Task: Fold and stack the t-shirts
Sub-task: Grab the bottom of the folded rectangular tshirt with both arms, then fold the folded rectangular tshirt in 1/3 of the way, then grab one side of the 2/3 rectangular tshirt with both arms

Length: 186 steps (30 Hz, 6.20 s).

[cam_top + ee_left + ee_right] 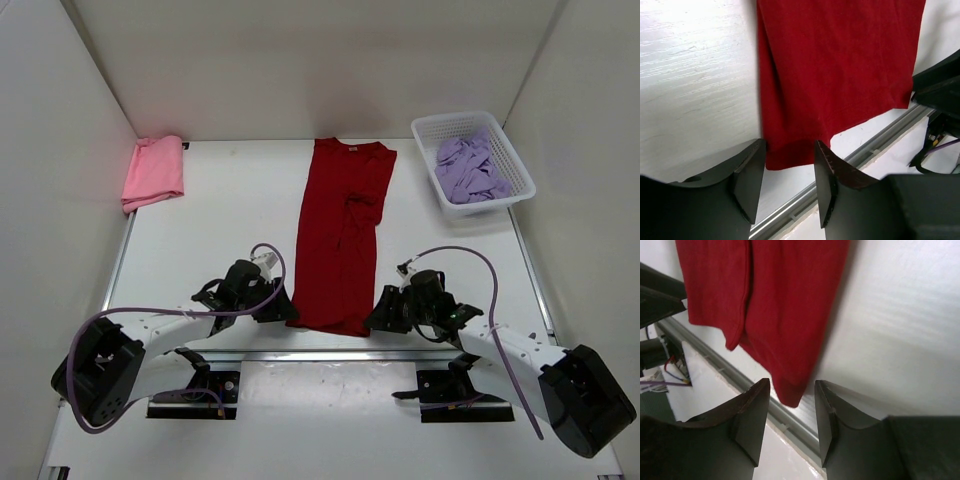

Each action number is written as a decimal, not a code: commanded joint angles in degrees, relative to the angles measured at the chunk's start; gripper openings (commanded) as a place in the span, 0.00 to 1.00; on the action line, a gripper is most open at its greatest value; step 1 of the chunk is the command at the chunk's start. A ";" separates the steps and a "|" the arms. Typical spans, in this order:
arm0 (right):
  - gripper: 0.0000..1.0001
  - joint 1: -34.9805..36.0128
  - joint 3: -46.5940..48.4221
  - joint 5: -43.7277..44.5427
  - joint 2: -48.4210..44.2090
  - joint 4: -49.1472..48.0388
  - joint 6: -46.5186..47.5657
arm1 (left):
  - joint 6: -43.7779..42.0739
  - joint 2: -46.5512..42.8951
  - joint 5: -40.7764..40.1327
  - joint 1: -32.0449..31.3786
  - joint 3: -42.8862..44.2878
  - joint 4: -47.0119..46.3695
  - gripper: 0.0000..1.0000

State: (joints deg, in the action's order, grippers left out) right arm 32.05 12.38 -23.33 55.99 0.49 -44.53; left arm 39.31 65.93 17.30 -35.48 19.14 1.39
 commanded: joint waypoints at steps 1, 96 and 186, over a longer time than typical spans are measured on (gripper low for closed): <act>0.40 1.00 -2.36 -0.04 -1.23 1.01 -2.93 | 0.59 -0.98 0.72 -0.81 -0.50 -0.77 0.53; 0.00 -13.77 70.13 -12.70 63.88 3.38 19.31 | 7.80 38.84 -0.95 9.47 32.47 -18.70 0.26; 0.00 2.26 1.93 3.40 -12.92 11.81 0.83 | 7.71 -28.59 4.93 9.11 -3.68 19.44 0.00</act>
State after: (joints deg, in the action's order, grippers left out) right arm 37.87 10.35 -21.50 45.45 7.03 -43.44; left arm 45.76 39.79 20.62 -28.18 11.75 12.88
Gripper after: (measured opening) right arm 0.031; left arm 0.060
